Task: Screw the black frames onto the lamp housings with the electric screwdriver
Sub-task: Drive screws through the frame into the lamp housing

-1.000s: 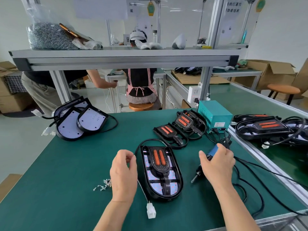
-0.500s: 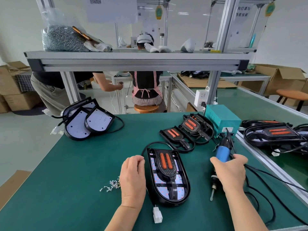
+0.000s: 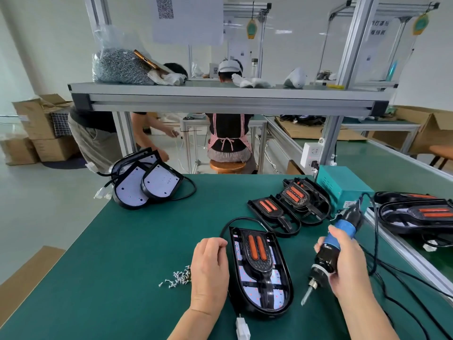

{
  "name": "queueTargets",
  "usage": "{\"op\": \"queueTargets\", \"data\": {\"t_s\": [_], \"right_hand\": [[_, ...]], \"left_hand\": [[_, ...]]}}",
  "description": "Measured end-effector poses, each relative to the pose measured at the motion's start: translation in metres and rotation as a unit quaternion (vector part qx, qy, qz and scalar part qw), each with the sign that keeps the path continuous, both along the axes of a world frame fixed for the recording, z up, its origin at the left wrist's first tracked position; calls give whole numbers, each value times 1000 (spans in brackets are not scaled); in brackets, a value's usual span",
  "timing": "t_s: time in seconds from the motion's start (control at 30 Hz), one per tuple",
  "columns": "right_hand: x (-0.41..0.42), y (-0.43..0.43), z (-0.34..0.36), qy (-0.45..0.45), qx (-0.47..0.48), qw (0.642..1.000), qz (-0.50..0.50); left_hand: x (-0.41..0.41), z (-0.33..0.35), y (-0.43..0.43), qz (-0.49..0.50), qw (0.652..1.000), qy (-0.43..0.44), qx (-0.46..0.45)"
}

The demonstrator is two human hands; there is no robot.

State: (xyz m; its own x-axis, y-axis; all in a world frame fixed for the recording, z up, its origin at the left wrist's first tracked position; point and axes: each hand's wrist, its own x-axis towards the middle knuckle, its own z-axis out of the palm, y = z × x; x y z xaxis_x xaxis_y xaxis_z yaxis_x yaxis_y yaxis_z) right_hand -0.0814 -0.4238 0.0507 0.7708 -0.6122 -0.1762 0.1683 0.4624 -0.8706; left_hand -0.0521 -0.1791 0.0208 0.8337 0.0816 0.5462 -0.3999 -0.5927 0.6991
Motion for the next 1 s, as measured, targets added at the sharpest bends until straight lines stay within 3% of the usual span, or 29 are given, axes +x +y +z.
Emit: {"op": "queueTargets", "data": {"t_s": [0.17, 0.33, 0.77, 1.0], "right_hand": [[11, 16, 9, -99, 140, 983, 69], [26, 24, -5, -141, 266, 945, 125], [33, 21, -16, -118, 229, 961, 95], [33, 20, -18, -127, 232, 962, 69]], "left_hand": [[-2, 2, 0, -4, 1000, 3, -1], [-3, 3, 0, -4, 1000, 14, -16], [-13, 16, -16, -33, 996, -47, -62], [-22, 21, -33, -89, 993, -38, 74]]}}
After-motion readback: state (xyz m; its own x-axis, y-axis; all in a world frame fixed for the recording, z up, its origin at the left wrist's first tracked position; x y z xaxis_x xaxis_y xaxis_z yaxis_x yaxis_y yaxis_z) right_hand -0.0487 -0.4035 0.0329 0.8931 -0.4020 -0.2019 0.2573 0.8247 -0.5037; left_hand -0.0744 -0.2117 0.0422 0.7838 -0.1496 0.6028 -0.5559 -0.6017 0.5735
